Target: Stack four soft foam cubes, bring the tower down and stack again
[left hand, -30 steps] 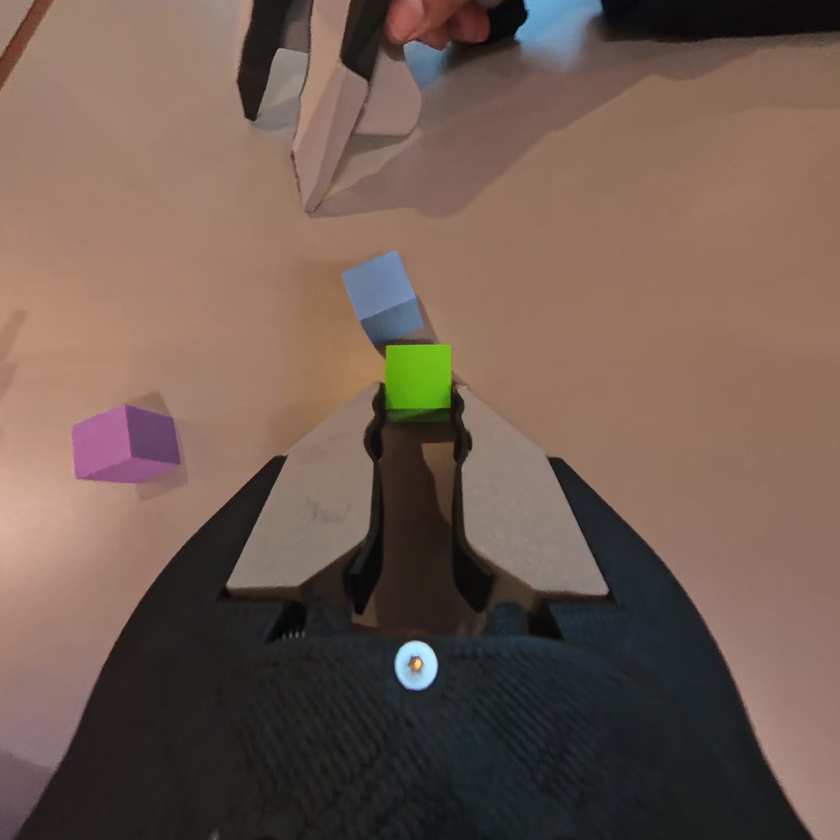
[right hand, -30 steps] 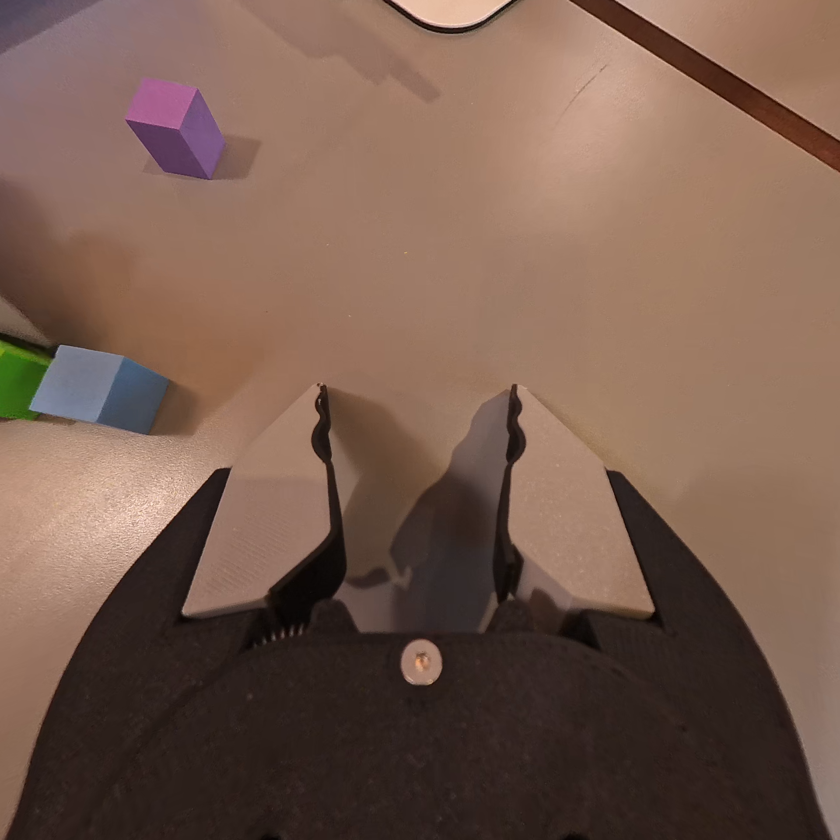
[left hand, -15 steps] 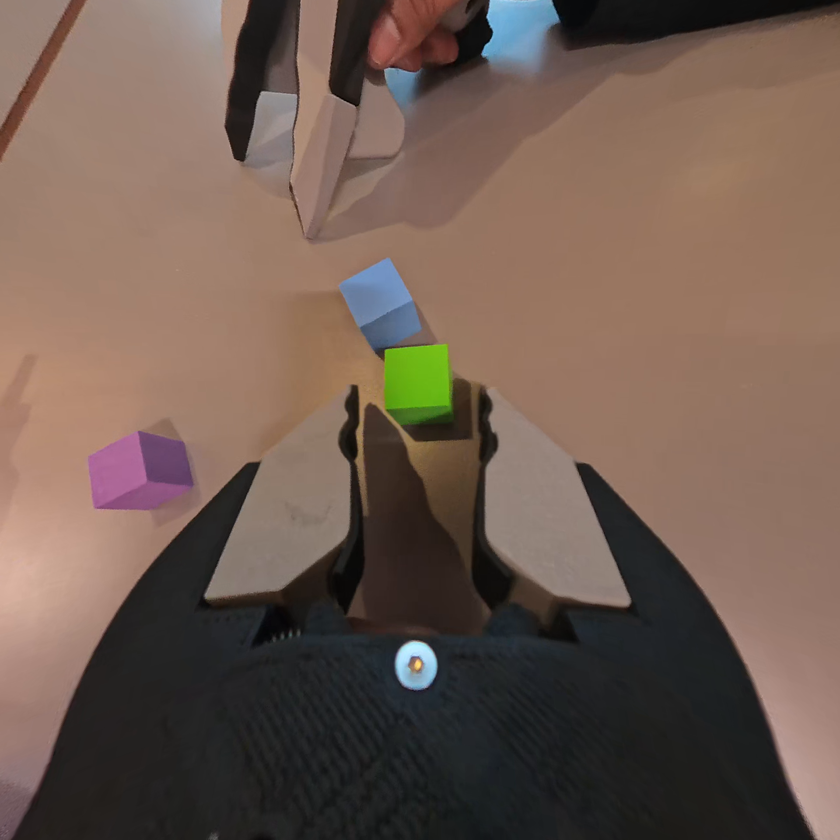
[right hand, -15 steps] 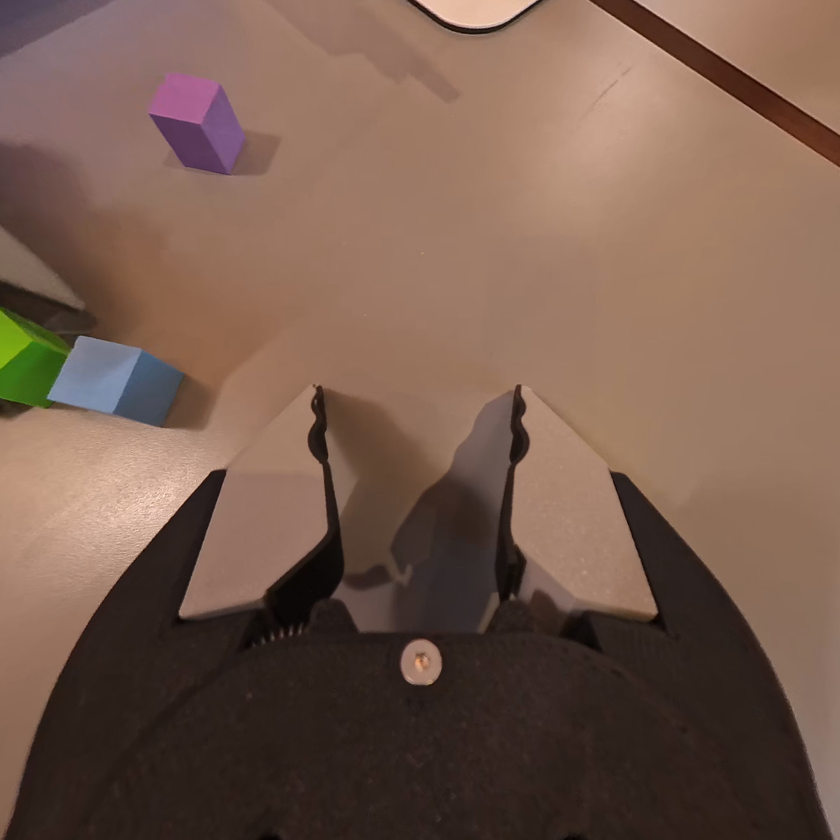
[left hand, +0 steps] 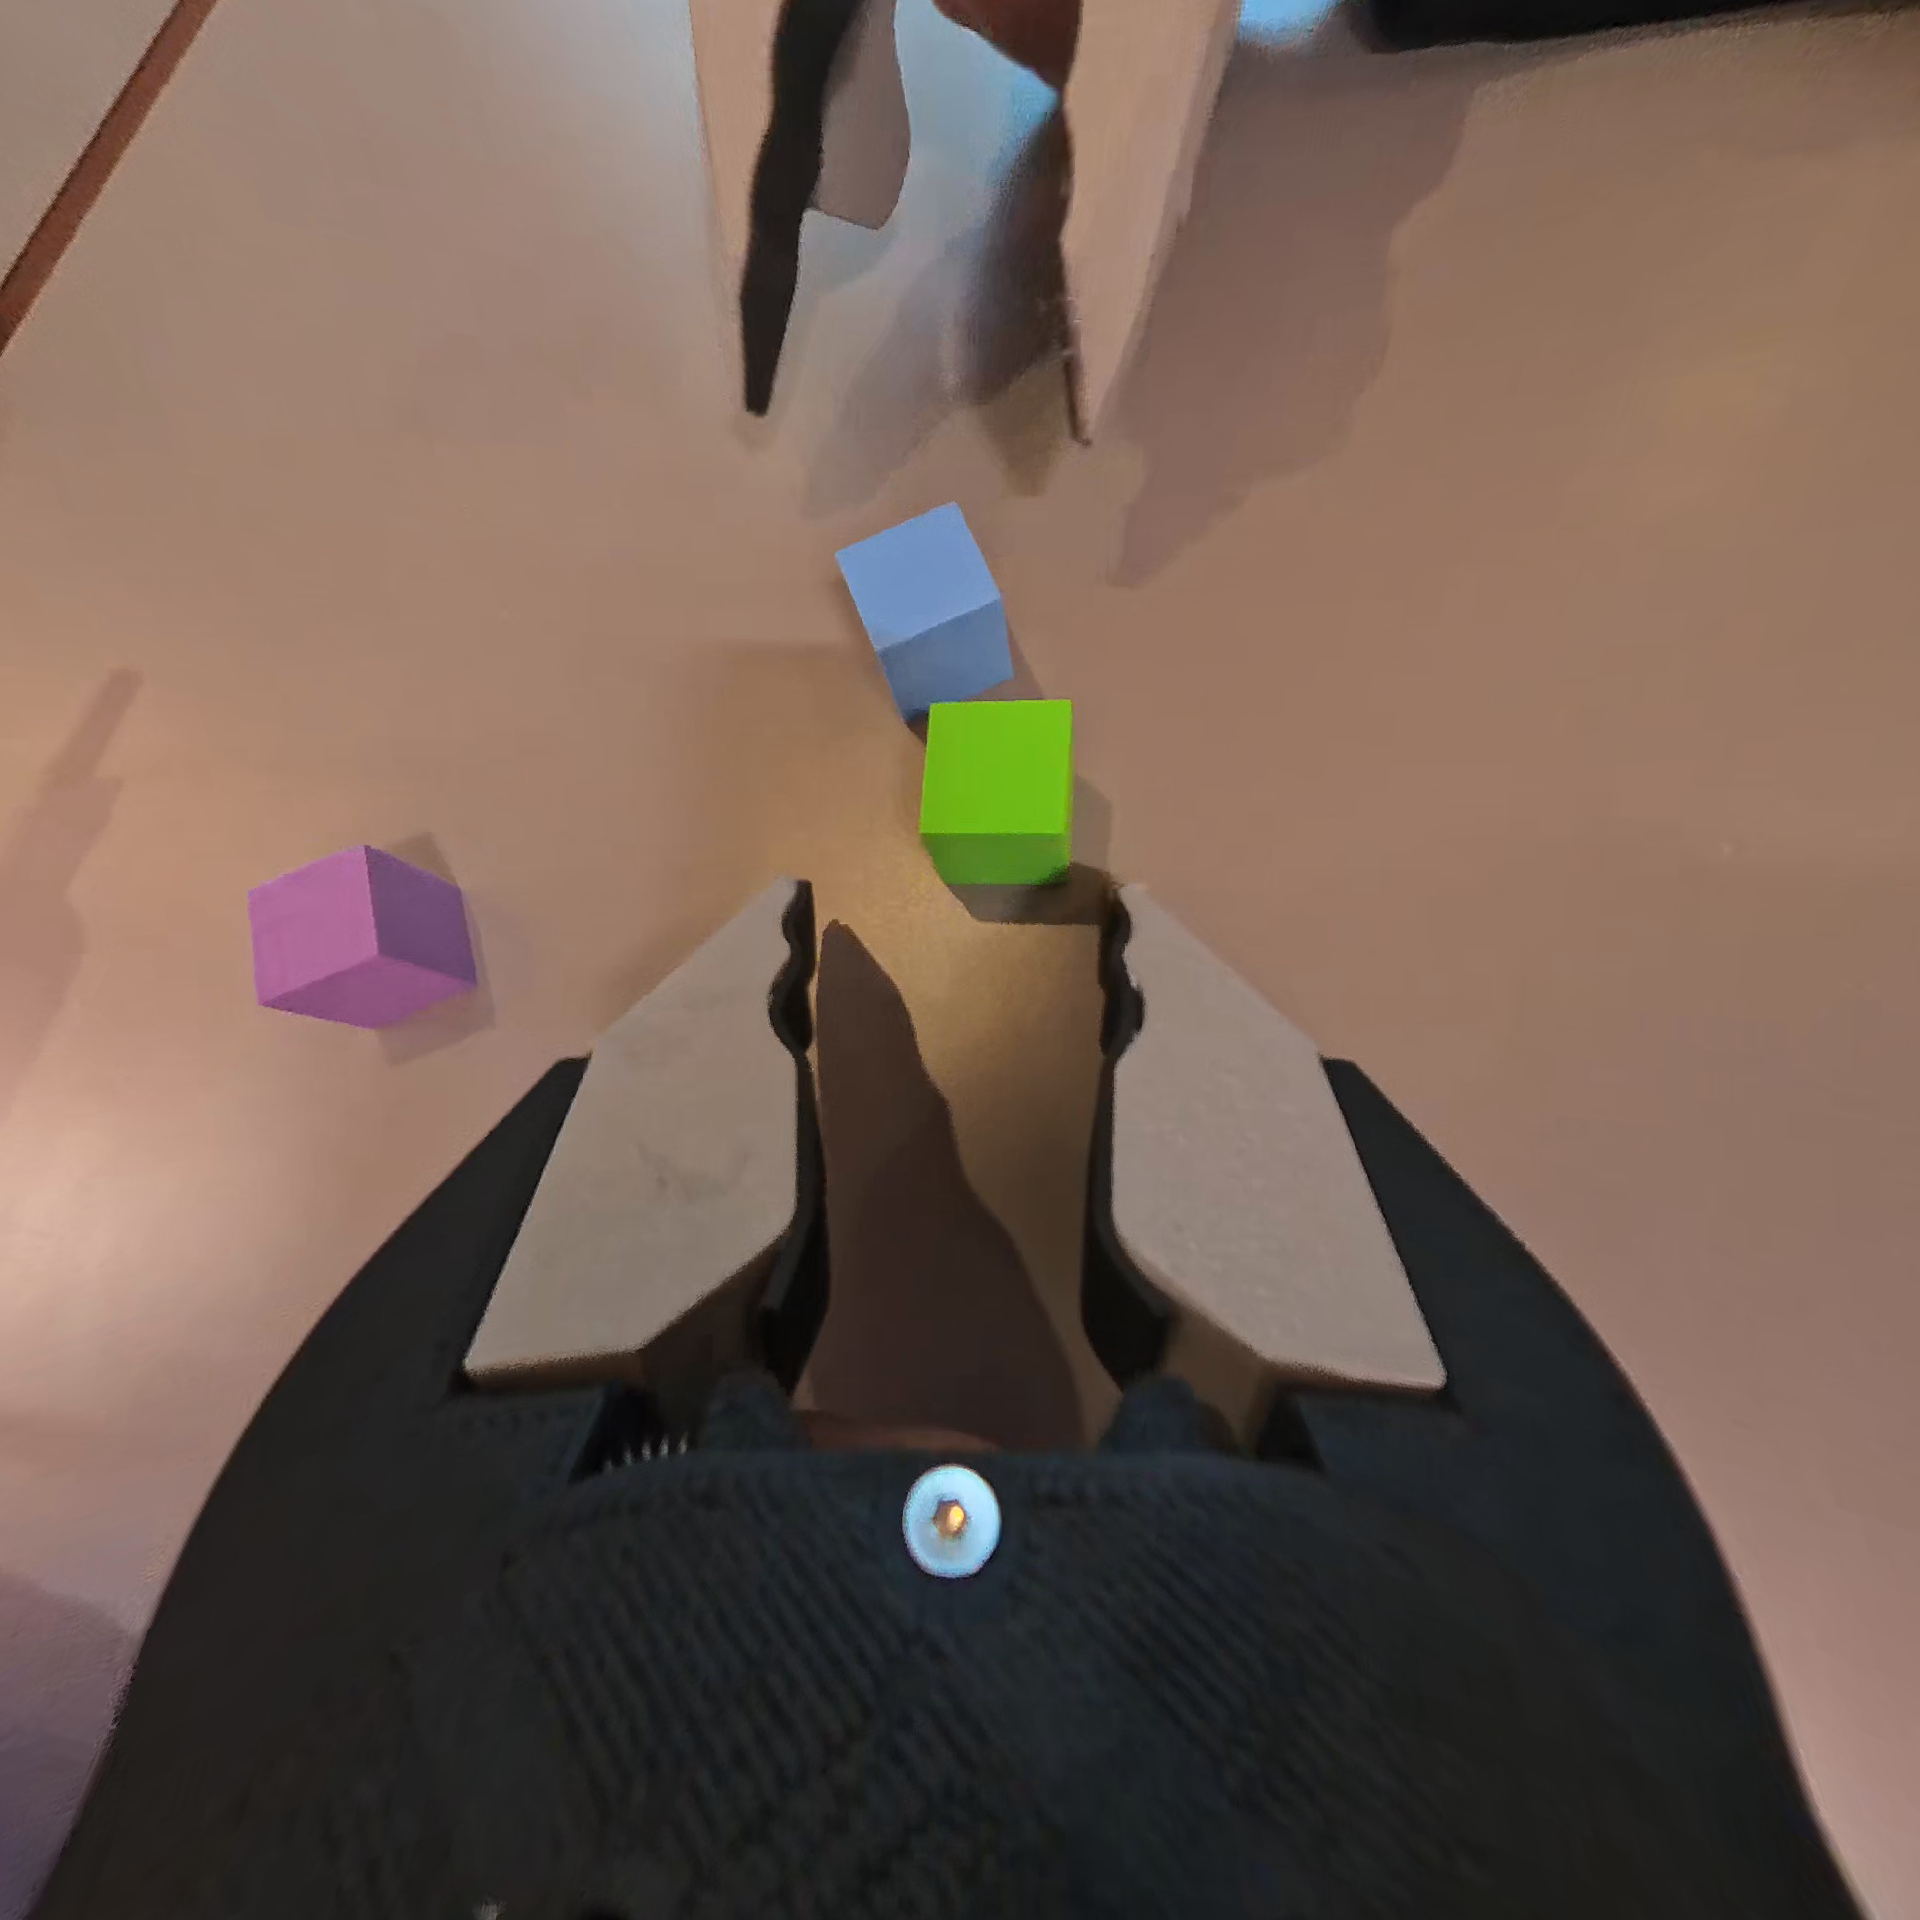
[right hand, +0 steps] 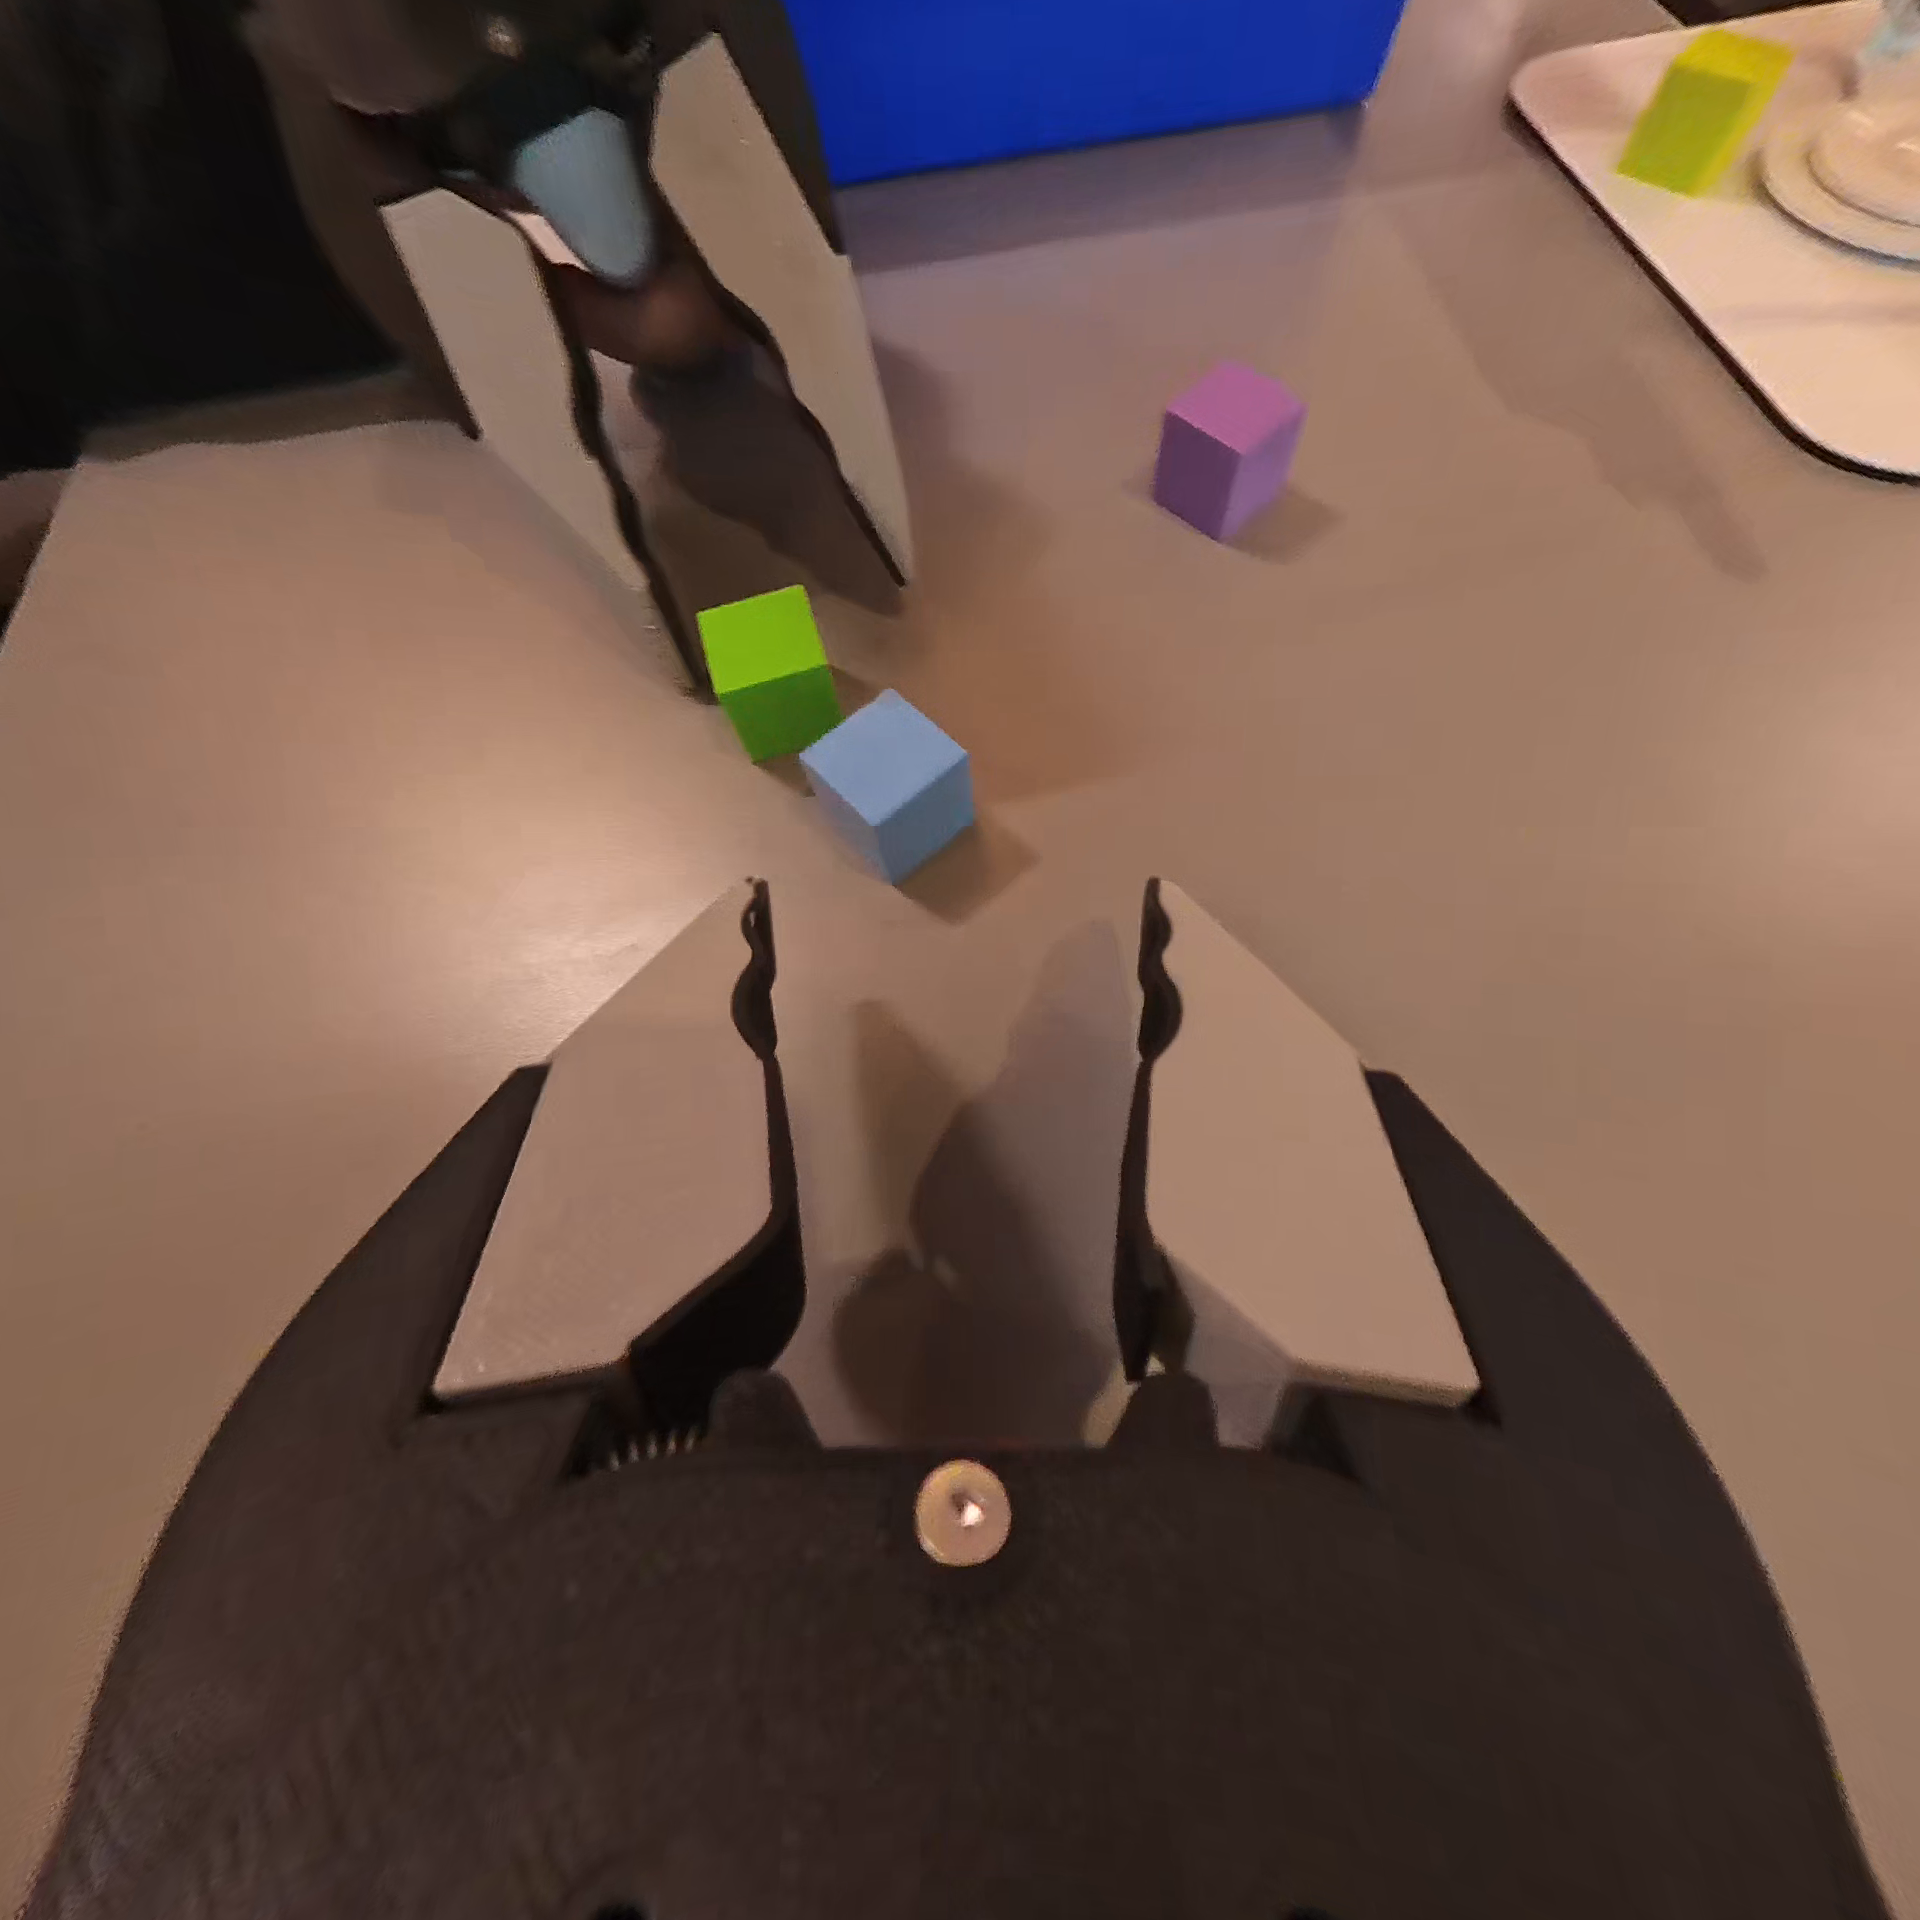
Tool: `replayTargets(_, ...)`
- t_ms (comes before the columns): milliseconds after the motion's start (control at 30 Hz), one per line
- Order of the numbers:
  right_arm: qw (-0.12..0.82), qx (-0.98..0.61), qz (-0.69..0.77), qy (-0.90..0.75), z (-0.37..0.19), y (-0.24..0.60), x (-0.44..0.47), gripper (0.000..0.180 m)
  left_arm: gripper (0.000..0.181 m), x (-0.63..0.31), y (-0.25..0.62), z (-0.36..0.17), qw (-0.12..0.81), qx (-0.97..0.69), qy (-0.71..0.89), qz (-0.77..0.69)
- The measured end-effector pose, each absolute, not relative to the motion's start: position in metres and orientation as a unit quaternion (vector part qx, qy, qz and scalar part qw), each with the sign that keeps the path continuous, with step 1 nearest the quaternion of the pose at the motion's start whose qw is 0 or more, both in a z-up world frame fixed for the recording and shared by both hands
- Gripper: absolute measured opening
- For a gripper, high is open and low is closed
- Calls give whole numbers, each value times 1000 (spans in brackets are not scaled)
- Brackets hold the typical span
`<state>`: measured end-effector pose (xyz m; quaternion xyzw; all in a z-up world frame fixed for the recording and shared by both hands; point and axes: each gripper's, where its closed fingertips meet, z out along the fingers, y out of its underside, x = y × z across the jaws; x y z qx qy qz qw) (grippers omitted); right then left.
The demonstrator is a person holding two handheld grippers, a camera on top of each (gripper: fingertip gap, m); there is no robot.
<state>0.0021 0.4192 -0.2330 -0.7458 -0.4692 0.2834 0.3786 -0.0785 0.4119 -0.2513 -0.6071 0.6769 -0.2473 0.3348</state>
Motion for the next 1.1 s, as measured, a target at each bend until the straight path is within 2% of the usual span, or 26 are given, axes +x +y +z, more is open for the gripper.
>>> replayTargets(200,379,-722,288,-502,-232,420,-14,62,45,-80,424,-251,357,-622,661,-223)
replayTargets(533,369,-694,259,-562,-241,411,-37,32,36,-77,443,-251,374,-658,624,-194)
replayTargets(933,341,-707,243,-570,-251,393,-30,33,15,-75,449,-252,410,-648,627,-133)
replayTargets(1100,373,-712,230,-550,-245,400,-27,35,1,-80,440,-256,370,-665,624,-178)
